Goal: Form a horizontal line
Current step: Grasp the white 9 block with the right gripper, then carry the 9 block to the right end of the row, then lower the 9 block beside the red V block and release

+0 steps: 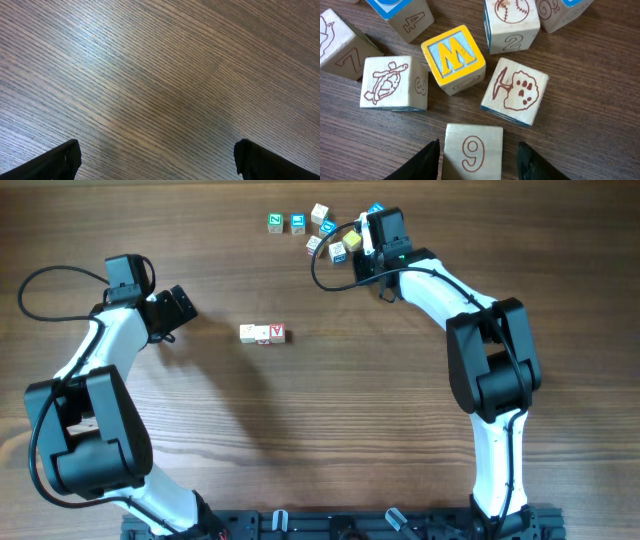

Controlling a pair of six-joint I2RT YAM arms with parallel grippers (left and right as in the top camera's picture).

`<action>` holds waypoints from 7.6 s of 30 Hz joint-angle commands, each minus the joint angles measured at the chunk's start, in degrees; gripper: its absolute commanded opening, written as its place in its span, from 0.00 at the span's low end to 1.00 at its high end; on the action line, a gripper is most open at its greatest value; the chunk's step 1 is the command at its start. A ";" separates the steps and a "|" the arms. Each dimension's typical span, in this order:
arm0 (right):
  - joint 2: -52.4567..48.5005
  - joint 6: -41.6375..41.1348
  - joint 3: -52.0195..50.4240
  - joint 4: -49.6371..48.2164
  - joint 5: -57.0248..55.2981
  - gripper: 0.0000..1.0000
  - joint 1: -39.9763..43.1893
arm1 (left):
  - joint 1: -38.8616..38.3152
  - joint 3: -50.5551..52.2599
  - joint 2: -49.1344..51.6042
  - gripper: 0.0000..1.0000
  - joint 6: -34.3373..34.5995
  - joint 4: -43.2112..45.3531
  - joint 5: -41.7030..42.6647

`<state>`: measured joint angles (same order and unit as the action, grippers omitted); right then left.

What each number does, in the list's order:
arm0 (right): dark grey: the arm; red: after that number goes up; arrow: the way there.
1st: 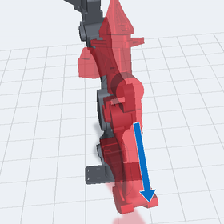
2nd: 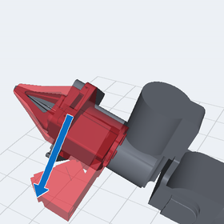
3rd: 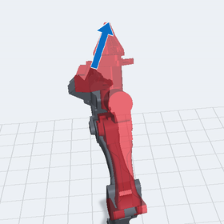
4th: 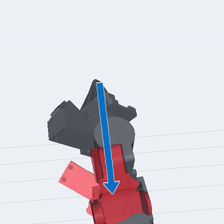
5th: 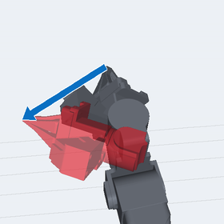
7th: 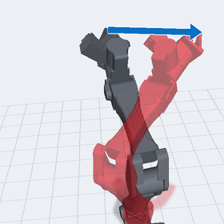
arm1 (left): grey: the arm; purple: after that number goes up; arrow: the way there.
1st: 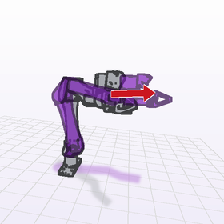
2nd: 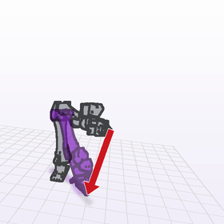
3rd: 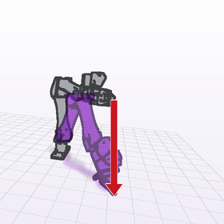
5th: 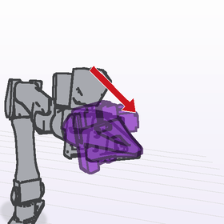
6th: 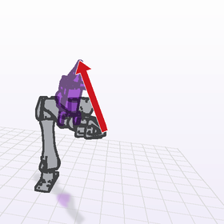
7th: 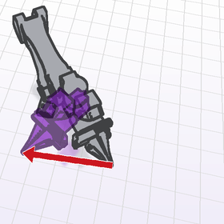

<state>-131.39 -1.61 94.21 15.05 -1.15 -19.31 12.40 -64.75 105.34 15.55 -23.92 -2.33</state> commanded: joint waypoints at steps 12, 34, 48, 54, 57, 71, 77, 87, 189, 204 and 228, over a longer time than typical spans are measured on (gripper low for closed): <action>1.16 -0.13 0.55 1.18 -0.28 0.22 -0.13 | 0.15 0.26 0.42 1.00 -0.09 0.15 -0.74; 10.54 -18.34 0.26 32.59 15.63 0.19 -8.57 | 0.15 0.26 0.42 1.00 -0.09 0.15 -0.74; 10.49 -28.55 -0.98 37.35 14.82 0.14 -14.25 | 0.15 0.26 0.42 1.00 -0.09 0.15 -0.74; 10.47 -35.85 -0.98 28.52 5.16 0.15 -16.70 | 0.15 0.26 0.42 1.00 -0.09 0.17 -0.74; 10.40 -36.59 -0.98 27.43 0.13 0.15 -19.02 | 0.15 0.26 0.42 1.00 -0.09 0.17 -0.74; 7.50 -37.53 -0.98 22.71 -5.03 0.25 -21.99 | 0.15 0.26 0.42 1.00 -0.09 0.15 -0.74; 6.03 -37.57 -0.98 21.99 -5.11 0.26 -21.99 | 0.15 0.26 0.42 1.00 -0.09 0.15 -0.74; 4.83 -37.62 -0.98 20.74 -4.87 0.36 -21.99 | 0.15 0.26 0.42 1.00 -0.09 0.15 -0.74; 4.46 -43.54 -0.98 21.27 10.67 0.06 -17.27 | 0.15 0.26 0.42 1.00 -0.09 0.17 -0.76; 4.46 -45.09 -0.98 20.55 11.76 0.05 -17.49 | 0.15 0.26 0.42 1.00 -0.09 0.15 -0.74; 4.46 -48.26 -0.98 21.03 11.98 0.05 -17.49 | 0.15 0.26 0.42 1.00 -0.09 0.15 -0.74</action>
<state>-125.82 -49.25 93.45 35.99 10.50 -36.34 12.40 -64.75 105.34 15.55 -23.92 -2.33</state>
